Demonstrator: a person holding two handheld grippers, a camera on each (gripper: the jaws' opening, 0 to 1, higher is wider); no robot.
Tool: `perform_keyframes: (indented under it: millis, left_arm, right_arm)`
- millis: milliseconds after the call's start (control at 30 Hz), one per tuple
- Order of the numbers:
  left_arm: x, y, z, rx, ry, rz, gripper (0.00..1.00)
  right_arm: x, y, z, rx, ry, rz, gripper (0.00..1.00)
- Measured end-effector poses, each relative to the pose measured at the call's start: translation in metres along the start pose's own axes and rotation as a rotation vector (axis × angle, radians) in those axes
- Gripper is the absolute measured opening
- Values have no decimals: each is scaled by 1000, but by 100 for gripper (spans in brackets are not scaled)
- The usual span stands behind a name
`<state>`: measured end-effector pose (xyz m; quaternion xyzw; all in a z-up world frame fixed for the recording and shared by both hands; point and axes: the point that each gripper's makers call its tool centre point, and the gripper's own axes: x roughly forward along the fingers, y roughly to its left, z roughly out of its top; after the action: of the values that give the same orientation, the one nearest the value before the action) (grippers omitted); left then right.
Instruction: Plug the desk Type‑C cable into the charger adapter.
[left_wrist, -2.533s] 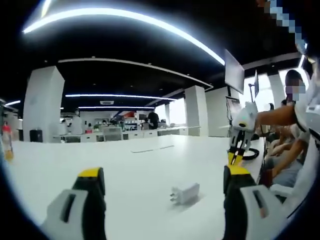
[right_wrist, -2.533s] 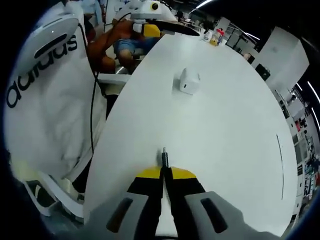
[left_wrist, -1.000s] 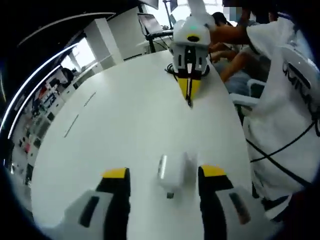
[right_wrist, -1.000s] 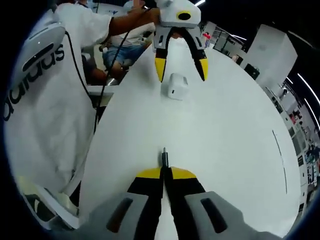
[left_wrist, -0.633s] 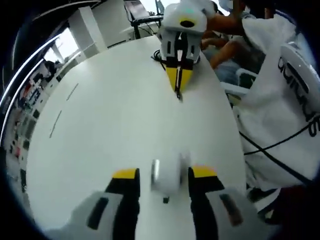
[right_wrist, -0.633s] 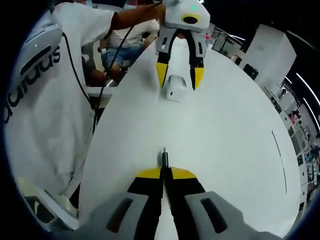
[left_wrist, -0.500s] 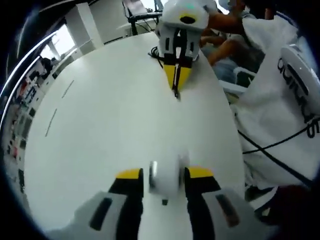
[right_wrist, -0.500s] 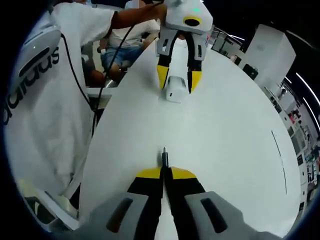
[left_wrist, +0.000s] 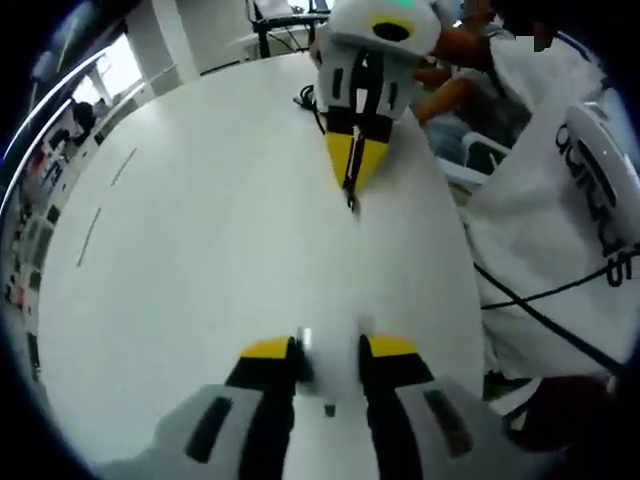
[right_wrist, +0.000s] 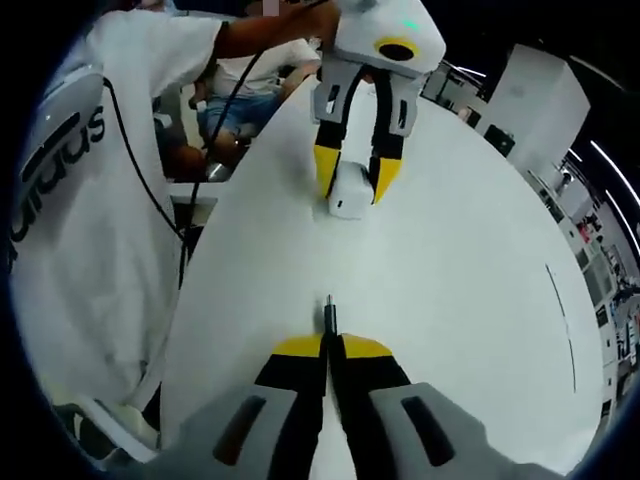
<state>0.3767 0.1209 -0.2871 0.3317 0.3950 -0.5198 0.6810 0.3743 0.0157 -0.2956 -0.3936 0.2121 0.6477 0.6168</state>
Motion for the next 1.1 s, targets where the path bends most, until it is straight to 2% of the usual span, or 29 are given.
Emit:
perform_keyframes:
  millis: [500, 1100]
  left_arm:
    - [4, 3, 0, -2, 38, 3, 24]
    - [6, 3, 2, -16, 45, 3, 24]
  right_arm:
    - [23, -4, 41, -6, -23, 5, 2]
    - [42, -8, 63, 1, -11, 27, 2]
